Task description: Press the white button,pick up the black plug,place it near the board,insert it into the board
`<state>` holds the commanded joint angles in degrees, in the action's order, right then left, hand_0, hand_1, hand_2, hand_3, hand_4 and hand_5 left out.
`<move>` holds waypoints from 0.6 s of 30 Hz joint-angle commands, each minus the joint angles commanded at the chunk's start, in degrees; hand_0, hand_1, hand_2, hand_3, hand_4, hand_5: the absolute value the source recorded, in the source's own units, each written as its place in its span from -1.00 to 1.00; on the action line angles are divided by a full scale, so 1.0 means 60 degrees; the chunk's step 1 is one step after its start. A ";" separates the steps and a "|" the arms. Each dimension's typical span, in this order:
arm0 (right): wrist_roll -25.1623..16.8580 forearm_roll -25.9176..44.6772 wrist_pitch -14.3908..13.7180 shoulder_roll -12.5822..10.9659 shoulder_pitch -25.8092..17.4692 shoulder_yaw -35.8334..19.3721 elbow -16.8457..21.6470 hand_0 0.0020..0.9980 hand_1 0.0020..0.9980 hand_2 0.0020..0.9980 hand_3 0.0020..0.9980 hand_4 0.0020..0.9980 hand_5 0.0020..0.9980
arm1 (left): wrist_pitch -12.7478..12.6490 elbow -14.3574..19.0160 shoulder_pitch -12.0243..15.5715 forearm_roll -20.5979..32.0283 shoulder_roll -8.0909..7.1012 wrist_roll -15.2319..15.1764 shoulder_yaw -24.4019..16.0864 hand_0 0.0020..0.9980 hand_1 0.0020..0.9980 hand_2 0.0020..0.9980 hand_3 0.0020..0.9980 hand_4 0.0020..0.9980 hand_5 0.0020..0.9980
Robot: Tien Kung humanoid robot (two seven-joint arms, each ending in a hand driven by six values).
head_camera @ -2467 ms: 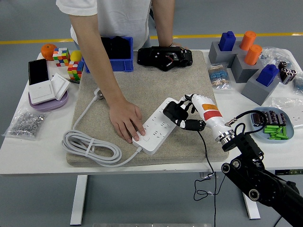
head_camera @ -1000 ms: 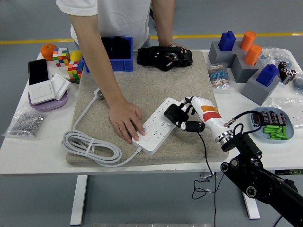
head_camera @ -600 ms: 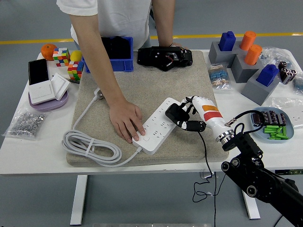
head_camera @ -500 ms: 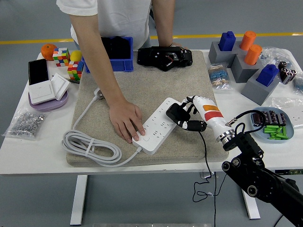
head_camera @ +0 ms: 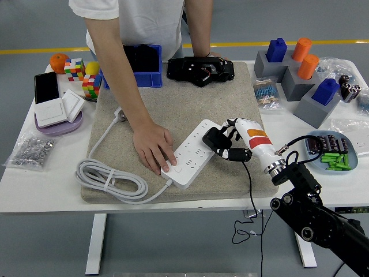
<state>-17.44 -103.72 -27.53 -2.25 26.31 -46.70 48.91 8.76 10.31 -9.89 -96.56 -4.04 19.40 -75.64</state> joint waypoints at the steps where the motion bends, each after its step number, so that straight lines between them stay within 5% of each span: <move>1: 0.0003 -0.0005 0.0000 -0.0004 0.0001 0.0003 0.0006 -0.34 -0.39 -0.31 -0.09 0.68 -1.00 | 0.0000 0.0000 0.0002 -0.0008 -0.0002 0.0001 -0.0007 0.40 0.34 0.29 0.30 0.11 -0.65; 3: -0.0065 -0.0007 -0.0020 -0.0010 0.0001 0.0000 0.0013 -0.34 -0.39 -0.31 -0.09 0.68 -1.00 | 0.0001 0.0000 0.0005 -0.0014 -0.0004 0.0004 -0.0011 0.40 0.34 0.29 0.30 0.11 -0.65; 4: -0.0125 0.0010 -0.0031 -0.0013 0.0004 -0.0002 0.0019 -0.08 -0.16 -0.08 0.08 0.65 -1.00 | -0.0001 0.0000 0.0004 -0.0024 -0.0003 0.0004 -0.0022 0.40 0.34 0.29 0.30 0.11 -0.65; 18: -0.0212 0.0211 0.0023 -0.0004 -0.0002 0.0050 0.0005 0.11 0.07 0.08 0.16 0.89 -0.82 | 0.0007 0.0000 0.0015 0.0008 0.0018 0.0002 0.0010 0.40 0.34 0.29 0.30 0.11 -0.65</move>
<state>-18.72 -102.45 -27.39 -2.27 26.30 -46.39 48.94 8.80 10.31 -9.80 -96.51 -3.93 19.41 -75.59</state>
